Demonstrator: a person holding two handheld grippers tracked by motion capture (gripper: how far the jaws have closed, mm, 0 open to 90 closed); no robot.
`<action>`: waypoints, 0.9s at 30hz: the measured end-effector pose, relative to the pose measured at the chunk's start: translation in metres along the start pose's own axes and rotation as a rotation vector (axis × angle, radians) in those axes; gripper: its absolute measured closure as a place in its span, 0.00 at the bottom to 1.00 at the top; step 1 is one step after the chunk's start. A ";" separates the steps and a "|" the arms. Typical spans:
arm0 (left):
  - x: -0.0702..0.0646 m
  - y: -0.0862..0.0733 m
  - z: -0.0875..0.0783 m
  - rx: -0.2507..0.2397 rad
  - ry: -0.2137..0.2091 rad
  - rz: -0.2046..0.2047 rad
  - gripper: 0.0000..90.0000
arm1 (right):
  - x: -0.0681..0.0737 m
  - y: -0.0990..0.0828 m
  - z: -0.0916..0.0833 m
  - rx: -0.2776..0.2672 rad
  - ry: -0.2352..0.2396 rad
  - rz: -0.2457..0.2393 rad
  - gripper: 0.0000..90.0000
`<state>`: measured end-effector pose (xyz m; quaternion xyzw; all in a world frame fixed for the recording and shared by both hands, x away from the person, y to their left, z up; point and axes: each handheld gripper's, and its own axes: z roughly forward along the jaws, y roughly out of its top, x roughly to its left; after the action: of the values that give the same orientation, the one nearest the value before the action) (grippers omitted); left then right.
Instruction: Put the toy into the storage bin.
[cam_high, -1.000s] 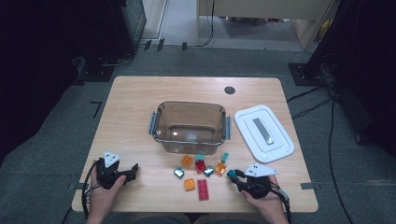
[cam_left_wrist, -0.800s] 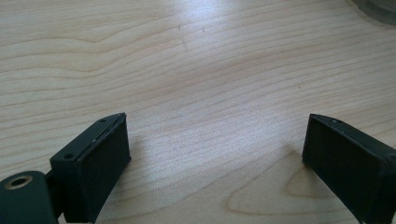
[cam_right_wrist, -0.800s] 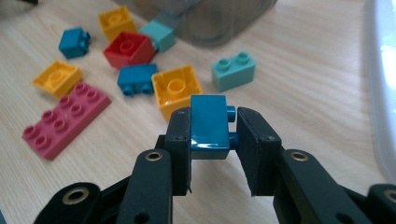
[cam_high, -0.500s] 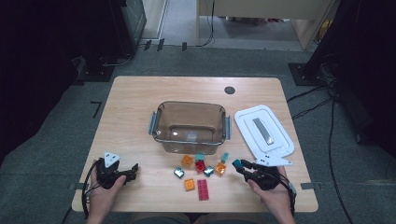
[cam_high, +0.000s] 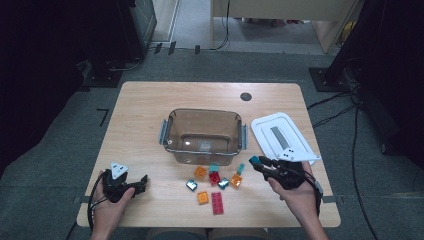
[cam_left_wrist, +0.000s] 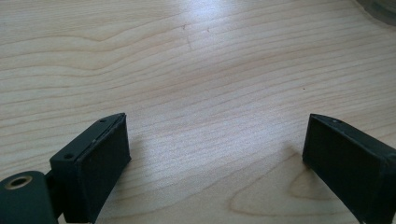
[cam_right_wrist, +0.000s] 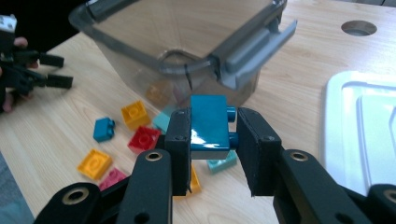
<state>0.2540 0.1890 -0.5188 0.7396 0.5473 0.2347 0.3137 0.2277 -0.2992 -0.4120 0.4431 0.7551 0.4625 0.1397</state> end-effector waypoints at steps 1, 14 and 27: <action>-0.001 0.000 0.000 -0.002 0.003 -0.004 0.08 | 0.001 0.003 0.001 0.000 0.003 0.006 0.76; -0.001 0.000 0.000 -0.001 0.006 -0.010 0.08 | 0.013 0.042 0.025 -0.005 0.031 0.001 0.76; -0.001 0.001 0.001 0.000 0.012 -0.012 0.08 | 0.019 0.078 0.053 -0.027 0.030 -0.020 0.76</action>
<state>0.2548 0.1872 -0.5188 0.7349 0.5536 0.2373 0.3116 0.2915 -0.2399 -0.3724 0.4267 0.7552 0.4777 0.1390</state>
